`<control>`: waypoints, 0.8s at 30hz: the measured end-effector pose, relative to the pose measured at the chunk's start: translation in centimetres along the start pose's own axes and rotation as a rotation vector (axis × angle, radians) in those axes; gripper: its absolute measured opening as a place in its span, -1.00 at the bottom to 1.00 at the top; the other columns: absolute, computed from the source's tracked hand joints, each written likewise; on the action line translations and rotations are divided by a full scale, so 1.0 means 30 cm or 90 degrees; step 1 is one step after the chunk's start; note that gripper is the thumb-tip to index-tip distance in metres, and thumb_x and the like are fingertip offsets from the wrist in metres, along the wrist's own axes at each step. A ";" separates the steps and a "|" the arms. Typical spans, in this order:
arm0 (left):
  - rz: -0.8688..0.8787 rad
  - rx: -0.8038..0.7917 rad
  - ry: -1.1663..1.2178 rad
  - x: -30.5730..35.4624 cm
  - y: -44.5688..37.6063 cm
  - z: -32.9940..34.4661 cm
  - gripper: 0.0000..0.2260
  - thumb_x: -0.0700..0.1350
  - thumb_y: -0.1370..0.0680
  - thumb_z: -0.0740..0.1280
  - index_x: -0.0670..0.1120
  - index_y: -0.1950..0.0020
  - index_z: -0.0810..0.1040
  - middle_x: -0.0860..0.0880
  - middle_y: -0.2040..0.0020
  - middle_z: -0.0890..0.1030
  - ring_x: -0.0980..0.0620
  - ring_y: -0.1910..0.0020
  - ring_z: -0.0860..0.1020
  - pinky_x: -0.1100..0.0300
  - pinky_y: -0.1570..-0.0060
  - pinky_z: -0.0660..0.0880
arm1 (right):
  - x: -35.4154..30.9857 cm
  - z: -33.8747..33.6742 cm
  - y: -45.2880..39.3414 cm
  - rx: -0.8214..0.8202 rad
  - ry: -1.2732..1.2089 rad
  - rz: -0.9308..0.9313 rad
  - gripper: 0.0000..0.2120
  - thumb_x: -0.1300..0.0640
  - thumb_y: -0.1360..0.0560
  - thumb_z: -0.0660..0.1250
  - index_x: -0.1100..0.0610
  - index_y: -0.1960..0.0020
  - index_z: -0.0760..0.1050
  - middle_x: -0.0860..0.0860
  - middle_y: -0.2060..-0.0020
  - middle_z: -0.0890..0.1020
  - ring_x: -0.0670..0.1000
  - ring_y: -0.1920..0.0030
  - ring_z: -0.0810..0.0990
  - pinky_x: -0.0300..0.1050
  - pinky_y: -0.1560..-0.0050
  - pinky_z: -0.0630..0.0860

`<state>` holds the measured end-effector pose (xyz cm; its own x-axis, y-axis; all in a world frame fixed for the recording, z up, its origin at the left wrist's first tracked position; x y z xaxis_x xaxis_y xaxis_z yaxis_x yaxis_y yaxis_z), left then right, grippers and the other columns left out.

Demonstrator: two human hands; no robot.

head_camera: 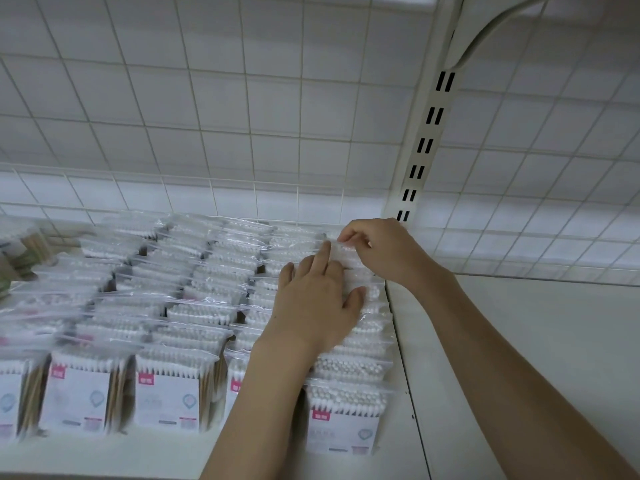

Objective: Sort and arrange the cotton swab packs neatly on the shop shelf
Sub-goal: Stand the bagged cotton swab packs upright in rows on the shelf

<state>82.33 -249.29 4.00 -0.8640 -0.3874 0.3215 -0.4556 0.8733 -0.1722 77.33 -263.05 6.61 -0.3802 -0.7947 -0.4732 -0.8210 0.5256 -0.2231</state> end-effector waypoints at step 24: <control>0.003 0.003 0.041 -0.007 -0.024 0.009 -0.62 0.15 -0.53 0.11 -0.09 -0.20 0.32 0.01 -0.33 0.33 0.00 -0.43 0.09 -0.01 -0.43 -0.07 | -0.034 -0.016 -0.095 0.005 0.302 0.075 -0.74 0.36 -0.45 0.21 0.23 -0.09 0.55 0.11 -0.06 0.55 0.13 -0.06 0.56 -0.01 0.00 0.53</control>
<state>82.79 -249.91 3.81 -0.8508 -0.3633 0.3797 -0.4528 0.8735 -0.1786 79.86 -263.89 8.14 -0.6239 -0.7796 -0.0553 -0.7584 0.6210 -0.1982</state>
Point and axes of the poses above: each hand's wrist, its own y-axis away from the middle knuckle, its own z-axis out of the palm, x = y × z, the point moved 2 cm from there along -y, towards the middle knuckle
